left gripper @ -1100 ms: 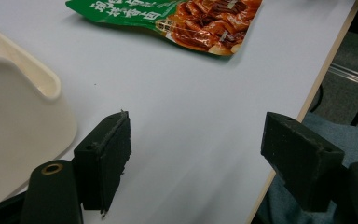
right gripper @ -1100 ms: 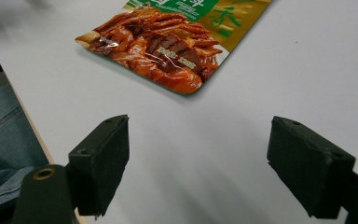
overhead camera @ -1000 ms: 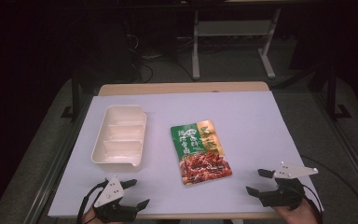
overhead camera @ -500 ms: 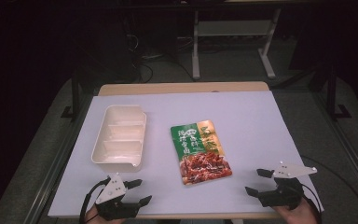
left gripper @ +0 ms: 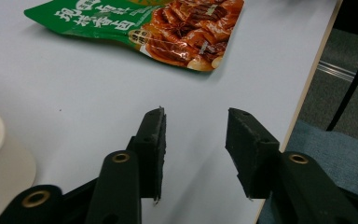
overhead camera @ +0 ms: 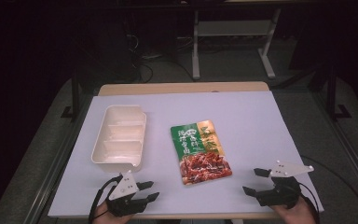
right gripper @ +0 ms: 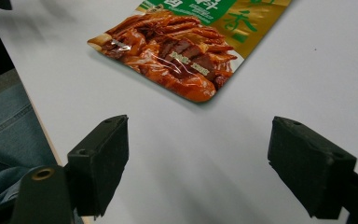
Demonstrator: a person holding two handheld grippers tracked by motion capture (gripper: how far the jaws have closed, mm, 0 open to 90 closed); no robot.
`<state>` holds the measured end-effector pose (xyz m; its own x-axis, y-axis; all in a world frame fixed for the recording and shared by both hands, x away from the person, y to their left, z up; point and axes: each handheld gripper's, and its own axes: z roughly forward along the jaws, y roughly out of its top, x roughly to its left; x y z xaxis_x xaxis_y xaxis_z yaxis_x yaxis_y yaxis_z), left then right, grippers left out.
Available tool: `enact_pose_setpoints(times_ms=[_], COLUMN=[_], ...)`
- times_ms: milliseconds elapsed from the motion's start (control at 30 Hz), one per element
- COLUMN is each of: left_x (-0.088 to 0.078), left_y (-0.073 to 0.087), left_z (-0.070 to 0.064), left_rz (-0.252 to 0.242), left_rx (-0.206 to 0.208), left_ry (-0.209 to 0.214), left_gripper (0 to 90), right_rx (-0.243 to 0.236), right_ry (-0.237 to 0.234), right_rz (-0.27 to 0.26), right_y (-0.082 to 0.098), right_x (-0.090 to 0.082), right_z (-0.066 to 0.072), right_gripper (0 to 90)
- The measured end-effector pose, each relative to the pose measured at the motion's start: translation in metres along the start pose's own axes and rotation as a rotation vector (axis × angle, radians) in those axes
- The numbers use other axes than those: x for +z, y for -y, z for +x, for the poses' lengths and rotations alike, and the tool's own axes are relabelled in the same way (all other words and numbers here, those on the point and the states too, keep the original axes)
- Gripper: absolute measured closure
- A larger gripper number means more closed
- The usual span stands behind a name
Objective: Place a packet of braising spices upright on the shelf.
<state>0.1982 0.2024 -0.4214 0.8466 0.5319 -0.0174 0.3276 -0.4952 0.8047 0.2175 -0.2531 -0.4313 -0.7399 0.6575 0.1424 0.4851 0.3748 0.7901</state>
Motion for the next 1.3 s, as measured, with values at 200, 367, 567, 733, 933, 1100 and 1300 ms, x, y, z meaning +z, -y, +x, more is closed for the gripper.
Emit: enact_pose_setpoints(times_ms=[200, 367, 567, 733, 933, 1100, 1300], left_x=[0.012, 0.029, 0.05, 0.065, 0.078, 0.096, 0.108], left_y=[-0.012, -0.023, -0.037, -0.048, -0.057, -0.067, -0.07], left_z=[-0.003, -0.003, -0.003, 0.0, 0.001, 0.004, 0.006], left_rz=[0.005, 0.029, 0.069, 0.086, 0.098, 0.135, 0.161], left_rx=[0.023, 0.026, 0.044, 0.05, 0.047, 0.052, 0.061], left_ry=[0.031, 0.057, 0.056, 0.058, 0.059, 0.059, 0.055], left_gripper=[76.5, 89.6, 89.8, 89.9, 89.9, 89.9, 89.9], right_rx=[-0.005, -0.002, -0.007, -0.025, -0.026, -0.001, 0.005], right_ry=[-0.007, -0.001, -0.006, -0.008, -0.004, -0.016, -0.034], right_rz=[0.027, 0.041, 0.057, 0.06, 0.058, 0.065, 0.117], right_y=[-0.002, -0.006, -0.015, -0.028, -0.04, -0.057, -0.082], right_x=[0.006, 0.009, 0.013, 0.016, 0.019, 0.031, 0.05], right_z=[0.0, -0.002, -0.007, -0.013, -0.021, -0.04, -0.055], right_gripper=[18.0, 18.2, 17.6, 17.2, 17.1, 17.1, 17.0])
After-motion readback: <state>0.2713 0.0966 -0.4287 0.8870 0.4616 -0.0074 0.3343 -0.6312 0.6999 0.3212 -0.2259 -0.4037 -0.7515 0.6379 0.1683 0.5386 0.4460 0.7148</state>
